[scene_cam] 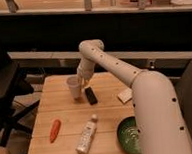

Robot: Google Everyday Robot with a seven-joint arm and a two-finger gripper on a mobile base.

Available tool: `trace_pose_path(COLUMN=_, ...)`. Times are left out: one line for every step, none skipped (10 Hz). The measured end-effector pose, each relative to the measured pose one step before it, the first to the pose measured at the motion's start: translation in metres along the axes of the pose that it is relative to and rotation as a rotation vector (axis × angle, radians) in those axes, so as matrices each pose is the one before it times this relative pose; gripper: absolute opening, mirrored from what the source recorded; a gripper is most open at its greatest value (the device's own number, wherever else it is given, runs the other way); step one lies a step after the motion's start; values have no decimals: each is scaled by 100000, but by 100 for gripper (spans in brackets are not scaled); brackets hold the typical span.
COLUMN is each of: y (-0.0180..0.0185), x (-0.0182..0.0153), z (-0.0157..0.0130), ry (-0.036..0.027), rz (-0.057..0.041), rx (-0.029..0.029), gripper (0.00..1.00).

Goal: Place the ceramic cup in the ceramic bowl

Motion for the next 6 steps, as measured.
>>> trace_pose_path(y=1330, x=9, z=-703, ry=51, rz=1269, rx=688, gripper=1)
trace_pose_path(y=971, x=141, z=-651, ry=89, rz=715, rx=779, gripper=1)
trace_pose_path(y=461, x=-138, z=-397, ry=-152, rz=317, rx=364, gripper=1)
trace_pose_path(y=110, x=-320, z=-134, ry=-38, rz=-237, rx=-146, gripper=1)
trace_pose_path(y=278, x=-351, z=-65, ry=152, rz=552, rx=37, gripper=1)
trace_pose_path(y=777, x=-19, z=-292, ry=653, rz=935, rx=168, gripper=1)
